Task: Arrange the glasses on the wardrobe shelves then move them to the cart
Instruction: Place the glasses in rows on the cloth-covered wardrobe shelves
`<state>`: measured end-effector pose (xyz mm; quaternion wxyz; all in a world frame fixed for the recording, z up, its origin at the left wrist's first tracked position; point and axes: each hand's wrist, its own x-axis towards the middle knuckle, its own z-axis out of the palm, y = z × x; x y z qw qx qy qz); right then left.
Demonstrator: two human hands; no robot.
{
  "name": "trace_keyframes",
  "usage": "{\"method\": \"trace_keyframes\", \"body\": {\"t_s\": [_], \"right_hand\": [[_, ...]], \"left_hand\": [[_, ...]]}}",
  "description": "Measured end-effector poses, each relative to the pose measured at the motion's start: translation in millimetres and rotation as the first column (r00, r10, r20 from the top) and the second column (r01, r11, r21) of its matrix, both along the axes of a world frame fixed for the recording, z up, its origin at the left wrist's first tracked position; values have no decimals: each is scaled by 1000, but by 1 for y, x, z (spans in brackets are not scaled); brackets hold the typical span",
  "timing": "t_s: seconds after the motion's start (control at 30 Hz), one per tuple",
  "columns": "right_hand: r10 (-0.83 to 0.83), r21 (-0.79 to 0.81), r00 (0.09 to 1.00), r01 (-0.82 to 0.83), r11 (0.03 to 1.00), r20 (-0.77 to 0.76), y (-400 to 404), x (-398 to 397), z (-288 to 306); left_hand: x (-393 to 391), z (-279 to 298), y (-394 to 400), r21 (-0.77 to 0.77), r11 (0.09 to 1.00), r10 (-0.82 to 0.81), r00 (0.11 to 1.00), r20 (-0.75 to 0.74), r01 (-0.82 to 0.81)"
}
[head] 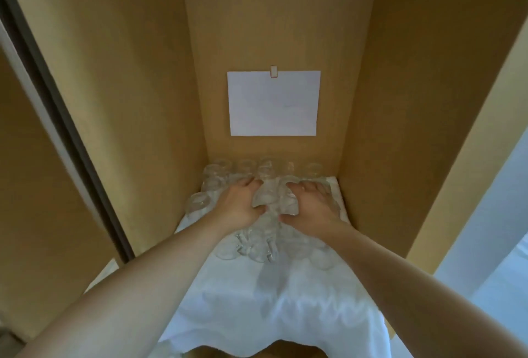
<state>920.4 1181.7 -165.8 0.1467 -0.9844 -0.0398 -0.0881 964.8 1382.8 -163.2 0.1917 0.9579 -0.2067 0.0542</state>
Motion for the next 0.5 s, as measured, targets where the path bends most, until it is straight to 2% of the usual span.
{"method": "trace_keyframes", "body": {"t_s": [0.17, 0.5], "right_hand": [[70, 23, 998, -70, 997, -2, 33, 10, 1], [99, -5, 995, -99, 995, 10, 99, 39, 1]], "left_hand": [[-14, 4, 52, 91, 989, 113, 992, 49, -117], [9, 22, 99, -4, 993, 122, 991, 62, -122]]}}
